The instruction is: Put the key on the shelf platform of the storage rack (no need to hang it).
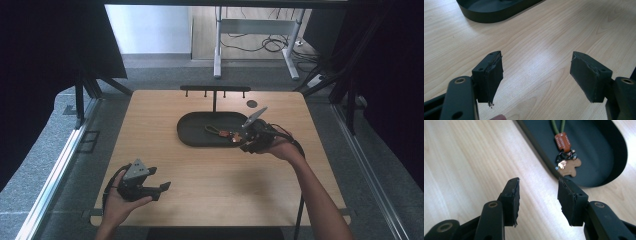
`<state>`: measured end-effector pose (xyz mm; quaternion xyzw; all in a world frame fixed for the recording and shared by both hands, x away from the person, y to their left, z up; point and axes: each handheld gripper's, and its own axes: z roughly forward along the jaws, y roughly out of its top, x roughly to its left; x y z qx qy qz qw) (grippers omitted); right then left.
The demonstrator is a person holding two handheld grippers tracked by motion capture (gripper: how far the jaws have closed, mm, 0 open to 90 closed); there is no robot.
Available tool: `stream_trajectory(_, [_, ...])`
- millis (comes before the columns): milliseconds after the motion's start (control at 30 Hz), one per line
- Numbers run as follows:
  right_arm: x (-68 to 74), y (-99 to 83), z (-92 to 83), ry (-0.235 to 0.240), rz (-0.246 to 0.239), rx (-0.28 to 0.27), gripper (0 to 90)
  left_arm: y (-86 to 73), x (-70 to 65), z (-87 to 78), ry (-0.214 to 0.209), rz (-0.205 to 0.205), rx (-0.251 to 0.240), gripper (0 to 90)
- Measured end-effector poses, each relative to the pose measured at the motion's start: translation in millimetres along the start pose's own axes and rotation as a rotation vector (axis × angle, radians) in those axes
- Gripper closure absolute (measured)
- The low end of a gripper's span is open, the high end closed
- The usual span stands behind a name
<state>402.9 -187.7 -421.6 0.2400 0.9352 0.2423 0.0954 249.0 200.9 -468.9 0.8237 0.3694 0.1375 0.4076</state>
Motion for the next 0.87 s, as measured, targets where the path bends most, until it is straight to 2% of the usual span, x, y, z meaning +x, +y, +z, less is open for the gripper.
stream_trajectory(67, [1.9, -3.8, -1.2, 0.004, 0.002, -0.007, 52.6, 0.0, 0.0, 0.4, 0.001, 0.0, 0.001, 26.7])
stream_trajectory(267, [15.0, -31.1, -5.1, 0.022, 0.011, -0.059, 51.0, -0.1, 0.0, 0.2, 0.001, 0.003, 0.002, 26.7])
stream_trajectory(467, [25.2, -63.2, 0.5, 0.038, 0.052, -0.081, 50.5, 0.2, -0.8, 1.4, 0.0, 0.005, 0.004, 26.7])
stream_trajectory(633, [25.8, -75.3, 5.1, 0.038, 0.082, -0.097, 48.7, 0.7, -3.3, 4.3, -0.001, 0.01, 0.013, 26.7])
stream_trajectory(767, [26.4, -76.2, 5.5, 0.009, 0.108, -0.121, 45.2, 0.5, -3.4, 4.7, -0.001, 0.01, 0.016, 26.7])
stream_trajectory(833, [24.8, -79.0, 6.4, -0.02, 0.148, -0.121, 43.2, 0.5, -2.6, 4.3, 0.001, 0.012, 0.015, 26.7])
stream_trajectory(867, [21.0, -86.6, 11.4, -0.052, 0.199, -0.12, 41.2, 0.5, -2.4, 3.8, 0.001, 0.012, 0.013, 26.6])
